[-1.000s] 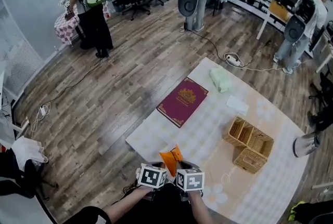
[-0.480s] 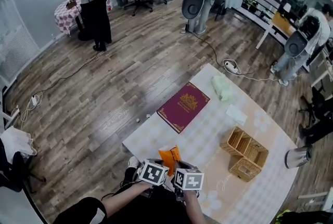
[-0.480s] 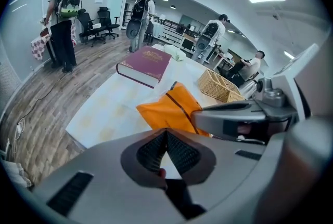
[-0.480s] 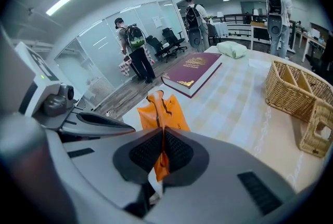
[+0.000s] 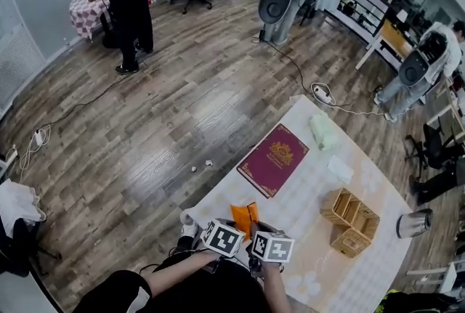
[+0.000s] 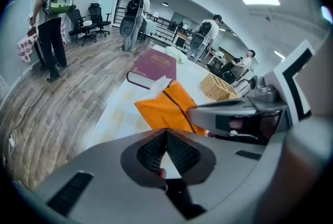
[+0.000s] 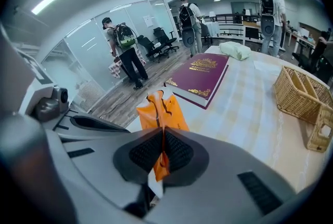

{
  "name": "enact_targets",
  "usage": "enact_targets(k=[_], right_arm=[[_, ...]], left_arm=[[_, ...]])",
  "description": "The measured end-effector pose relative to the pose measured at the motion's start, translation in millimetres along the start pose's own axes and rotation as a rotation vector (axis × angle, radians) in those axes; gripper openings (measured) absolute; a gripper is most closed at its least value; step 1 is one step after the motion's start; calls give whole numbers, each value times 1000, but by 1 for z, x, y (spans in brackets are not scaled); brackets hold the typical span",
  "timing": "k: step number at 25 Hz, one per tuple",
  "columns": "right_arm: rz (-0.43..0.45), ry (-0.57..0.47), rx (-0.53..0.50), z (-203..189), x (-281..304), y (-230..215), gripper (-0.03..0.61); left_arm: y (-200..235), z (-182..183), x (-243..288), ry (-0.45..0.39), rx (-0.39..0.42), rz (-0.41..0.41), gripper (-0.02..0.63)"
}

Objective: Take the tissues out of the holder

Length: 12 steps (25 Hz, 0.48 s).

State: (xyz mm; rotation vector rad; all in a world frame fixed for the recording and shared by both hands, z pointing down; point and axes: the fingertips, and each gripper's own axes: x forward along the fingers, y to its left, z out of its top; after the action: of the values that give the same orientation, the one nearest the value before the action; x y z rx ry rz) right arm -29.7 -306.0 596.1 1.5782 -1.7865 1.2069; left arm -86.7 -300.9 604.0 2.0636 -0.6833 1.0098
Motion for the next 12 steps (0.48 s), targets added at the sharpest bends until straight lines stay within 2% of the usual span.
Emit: enact_targets(k=[4, 12], right_arm=[[-38, 3, 17, 10, 18, 8, 14], [-114, 39, 48, 21, 56, 12, 14]], left_arm=[[14, 5, 1, 14, 25, -43, 6], [51, 15, -3, 39, 72, -80, 6]])
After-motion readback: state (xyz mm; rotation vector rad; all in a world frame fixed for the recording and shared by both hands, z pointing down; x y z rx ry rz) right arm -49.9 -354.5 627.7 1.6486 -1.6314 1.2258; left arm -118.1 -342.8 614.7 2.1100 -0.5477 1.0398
